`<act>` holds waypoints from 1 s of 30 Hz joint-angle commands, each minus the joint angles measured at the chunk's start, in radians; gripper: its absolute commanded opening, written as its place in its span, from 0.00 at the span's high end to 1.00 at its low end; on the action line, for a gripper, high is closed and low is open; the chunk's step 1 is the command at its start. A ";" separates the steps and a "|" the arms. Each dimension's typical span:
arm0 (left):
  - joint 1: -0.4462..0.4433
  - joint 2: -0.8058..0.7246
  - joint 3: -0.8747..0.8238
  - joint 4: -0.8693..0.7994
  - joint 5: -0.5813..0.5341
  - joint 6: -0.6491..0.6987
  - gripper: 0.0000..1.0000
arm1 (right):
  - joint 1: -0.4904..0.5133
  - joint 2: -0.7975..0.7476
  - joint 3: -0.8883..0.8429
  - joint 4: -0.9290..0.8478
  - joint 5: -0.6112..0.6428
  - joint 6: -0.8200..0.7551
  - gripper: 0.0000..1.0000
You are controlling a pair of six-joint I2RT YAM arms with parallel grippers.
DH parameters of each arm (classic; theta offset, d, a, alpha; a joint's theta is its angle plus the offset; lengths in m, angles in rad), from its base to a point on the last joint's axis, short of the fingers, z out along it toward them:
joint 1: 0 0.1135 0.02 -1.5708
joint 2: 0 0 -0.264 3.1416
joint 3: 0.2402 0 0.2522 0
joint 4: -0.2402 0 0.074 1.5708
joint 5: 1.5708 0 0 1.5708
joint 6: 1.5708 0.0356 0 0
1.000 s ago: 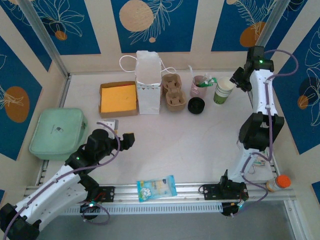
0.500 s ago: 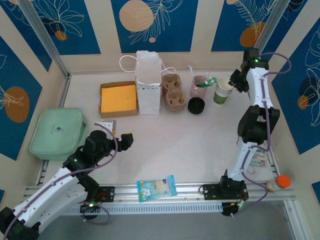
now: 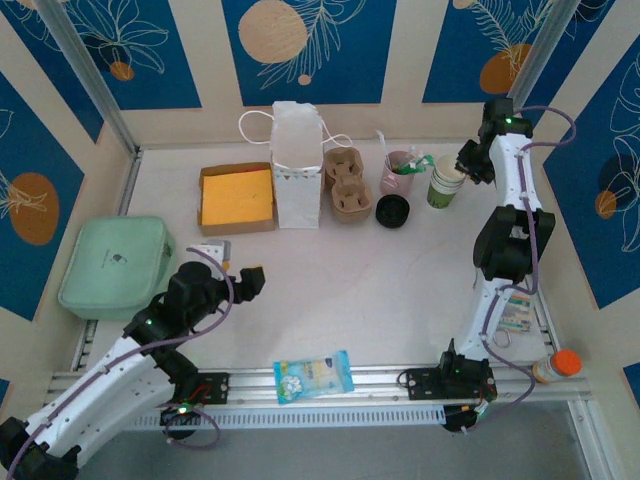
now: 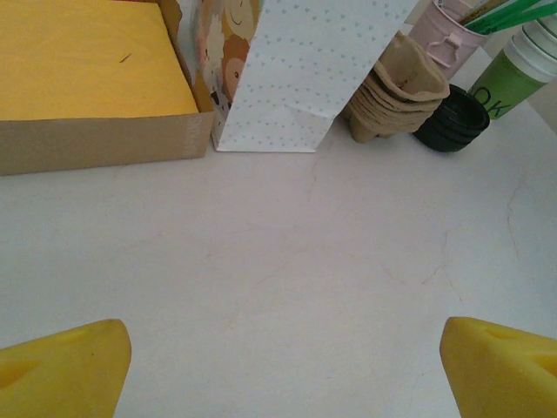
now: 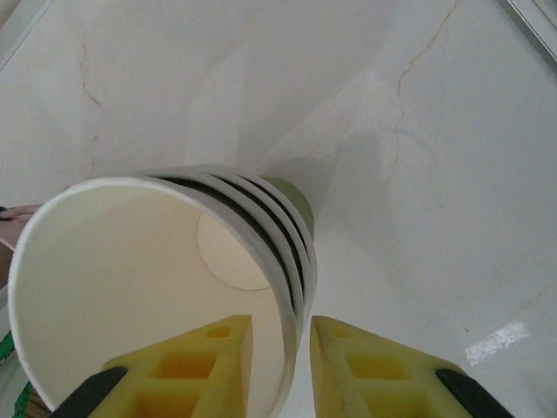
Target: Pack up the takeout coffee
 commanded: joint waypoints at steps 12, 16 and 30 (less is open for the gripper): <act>-0.007 -0.030 0.000 -0.032 -0.040 0.008 0.09 | 0.014 0.019 0.072 -0.048 0.013 0.018 0.94; -0.007 -0.030 0.003 -0.031 -0.037 0.011 0.09 | 0.007 0.004 0.086 -0.060 0.019 0.018 0.95; -0.008 -0.007 0.037 -0.029 -0.021 0.027 0.09 | -0.017 -0.069 0.111 -0.070 0.003 0.014 0.96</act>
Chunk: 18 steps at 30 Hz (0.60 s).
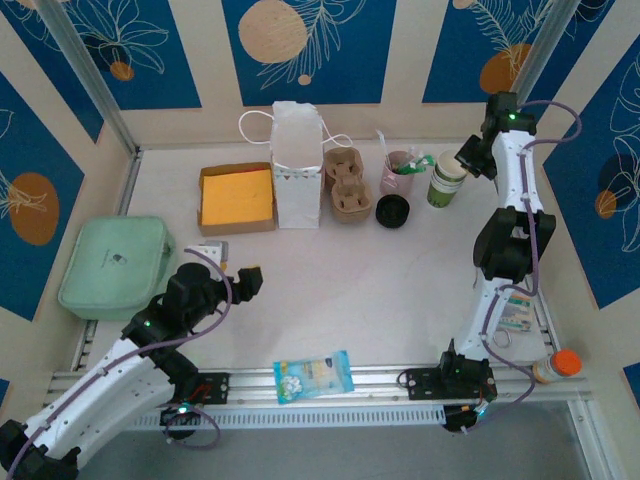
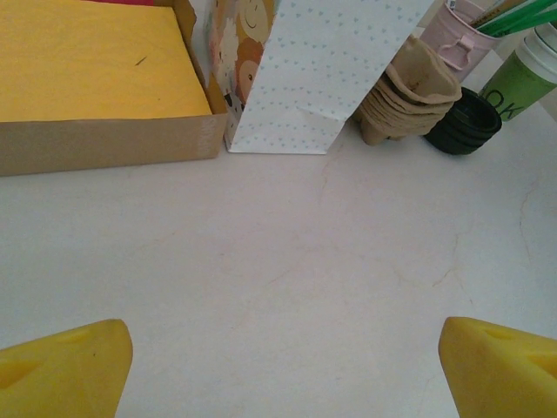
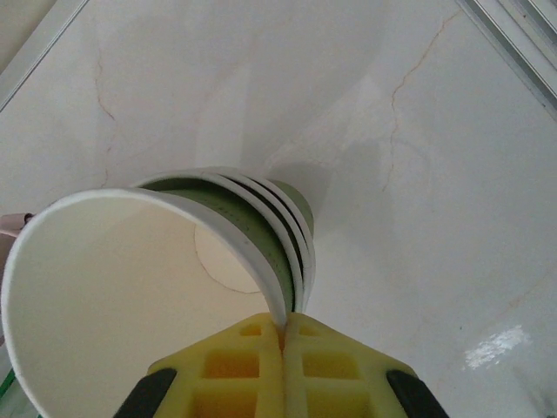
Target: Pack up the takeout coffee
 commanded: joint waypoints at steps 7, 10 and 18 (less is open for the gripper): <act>-0.008 0.025 0.053 0.004 0.015 0.032 0.09 | -0.008 -0.097 0.131 -0.074 -0.021 -0.005 0.97; -0.008 0.028 0.056 0.006 0.015 0.033 0.10 | -0.008 -0.118 0.168 -0.094 -0.027 -0.009 0.97; -0.008 0.025 0.056 0.003 0.025 0.030 0.10 | 0.004 -0.189 0.226 -0.124 -0.031 -0.018 0.98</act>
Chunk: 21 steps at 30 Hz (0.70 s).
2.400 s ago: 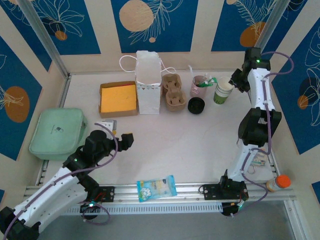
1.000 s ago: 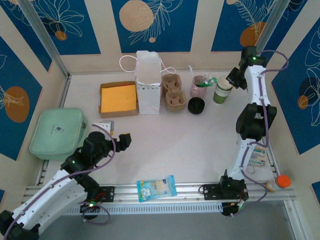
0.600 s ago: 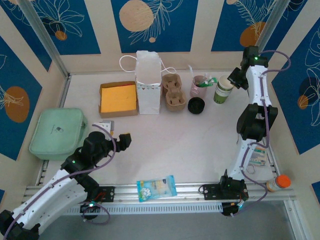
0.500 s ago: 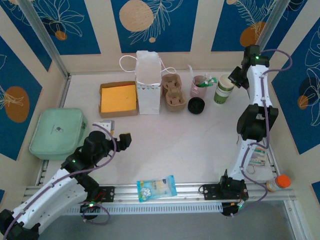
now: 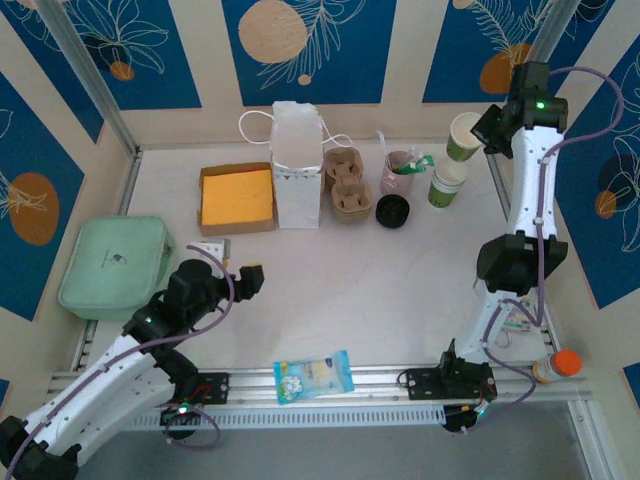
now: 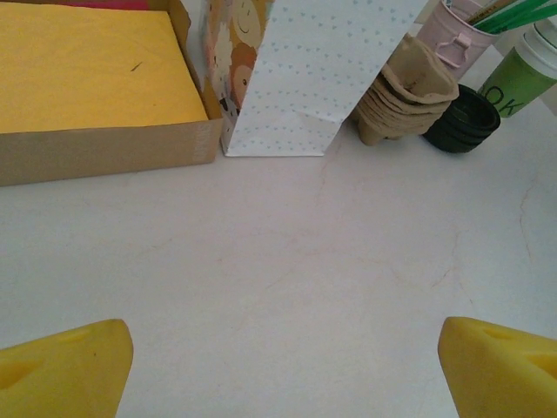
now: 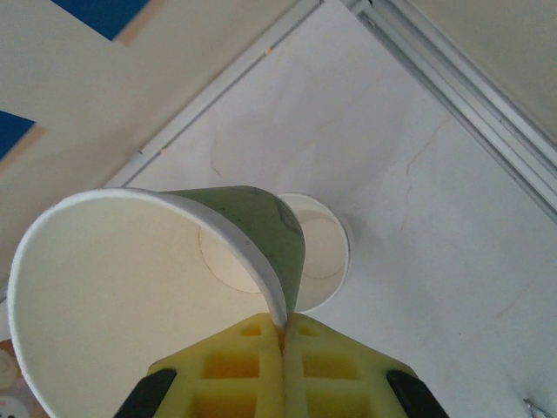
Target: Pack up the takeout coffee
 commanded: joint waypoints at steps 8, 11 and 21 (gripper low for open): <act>-0.008 -0.023 0.024 -0.005 0.013 0.005 0.10 | 0.058 -0.122 -0.002 -0.051 -0.019 -0.035 0.98; -0.008 -0.028 0.022 -0.008 0.011 0.001 0.10 | 0.101 -0.168 -0.064 -0.039 0.010 -0.050 0.98; -0.009 -0.026 0.022 0.000 0.022 -0.017 0.10 | 0.254 -0.332 -0.322 0.038 0.055 -0.078 0.99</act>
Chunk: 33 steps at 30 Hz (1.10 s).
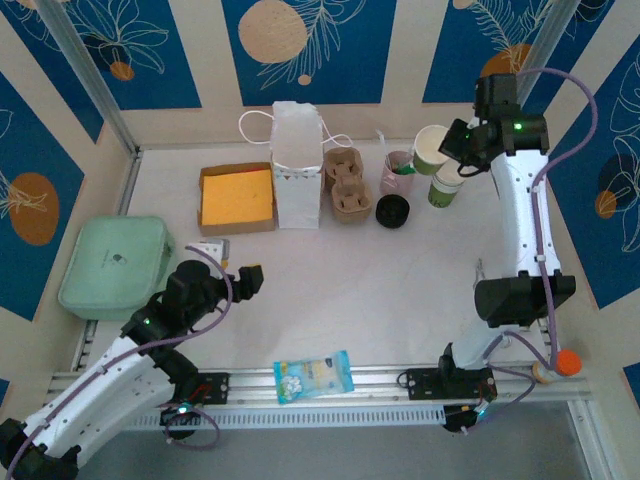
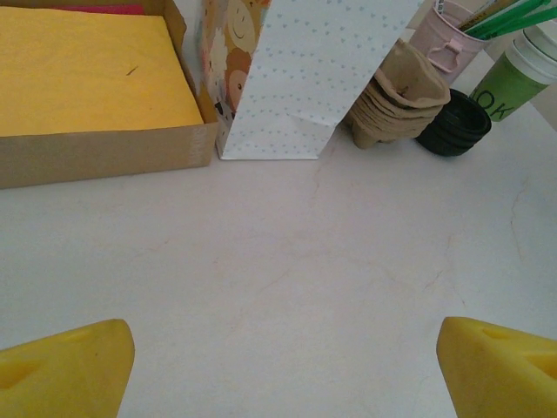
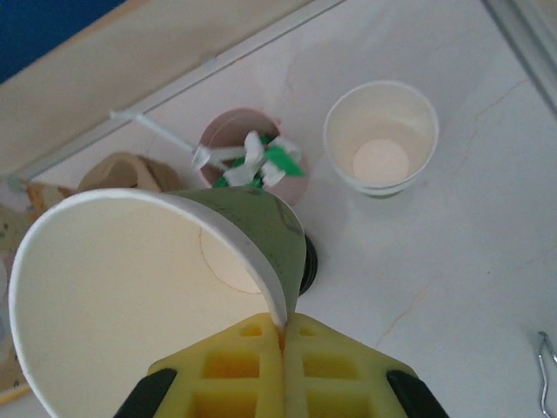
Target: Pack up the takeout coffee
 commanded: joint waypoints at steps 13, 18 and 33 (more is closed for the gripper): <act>-0.009 0.013 0.001 0.051 0.058 -0.064 0.11 | 0.153 -0.159 -0.245 0.066 -0.021 -0.034 1.00; -0.008 0.022 -0.003 0.071 0.072 -0.075 0.11 | 0.190 -0.184 -0.336 0.085 -0.055 -0.031 1.00; -0.012 0.047 -0.034 0.161 0.110 -0.121 0.11 | 0.337 -0.196 -0.586 0.188 -0.110 -0.029 1.00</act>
